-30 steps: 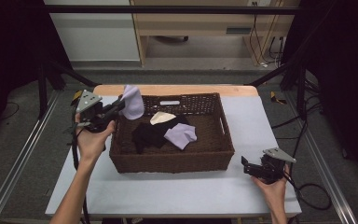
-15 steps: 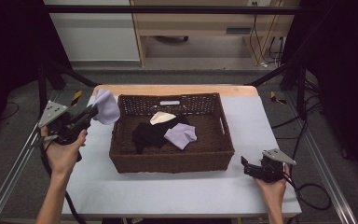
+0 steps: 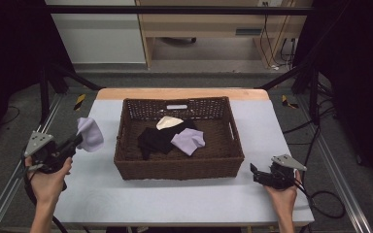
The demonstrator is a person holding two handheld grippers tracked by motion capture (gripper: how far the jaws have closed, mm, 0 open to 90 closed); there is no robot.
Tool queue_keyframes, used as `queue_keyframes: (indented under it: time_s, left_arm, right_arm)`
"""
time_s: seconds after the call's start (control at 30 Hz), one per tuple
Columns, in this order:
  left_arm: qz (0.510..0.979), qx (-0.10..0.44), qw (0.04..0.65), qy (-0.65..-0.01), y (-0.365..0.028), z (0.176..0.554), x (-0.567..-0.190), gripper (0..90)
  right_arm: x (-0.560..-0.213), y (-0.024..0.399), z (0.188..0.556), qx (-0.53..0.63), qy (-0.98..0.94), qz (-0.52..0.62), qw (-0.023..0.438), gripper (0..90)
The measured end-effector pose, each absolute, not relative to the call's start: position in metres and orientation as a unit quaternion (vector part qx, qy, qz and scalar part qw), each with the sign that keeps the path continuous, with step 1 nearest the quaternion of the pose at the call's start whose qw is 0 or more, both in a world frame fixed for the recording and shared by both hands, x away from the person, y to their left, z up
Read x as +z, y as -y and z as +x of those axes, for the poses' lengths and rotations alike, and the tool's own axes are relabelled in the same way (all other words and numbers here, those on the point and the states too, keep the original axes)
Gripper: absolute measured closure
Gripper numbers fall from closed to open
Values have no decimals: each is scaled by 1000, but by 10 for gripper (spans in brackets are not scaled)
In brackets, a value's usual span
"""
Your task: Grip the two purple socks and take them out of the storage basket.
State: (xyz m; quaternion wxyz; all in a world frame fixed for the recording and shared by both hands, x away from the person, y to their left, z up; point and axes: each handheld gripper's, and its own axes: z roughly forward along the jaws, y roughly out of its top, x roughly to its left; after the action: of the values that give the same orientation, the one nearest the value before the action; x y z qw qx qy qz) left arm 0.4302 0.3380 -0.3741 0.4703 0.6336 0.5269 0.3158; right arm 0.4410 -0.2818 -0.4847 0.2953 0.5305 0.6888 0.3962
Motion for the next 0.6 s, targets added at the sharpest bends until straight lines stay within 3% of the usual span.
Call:
queue_keyframes:
  time_s: [0.47,0.6]
  left_arm:
    - [678,274,392,-559,-335,436,-436,849]
    - [685,275,383,-555,-337,438,-444,794]
  right_arm:
    - [-485,283,441,397,-689,529,296,173]
    - [-485,283,441,397,-688,531,294,178]
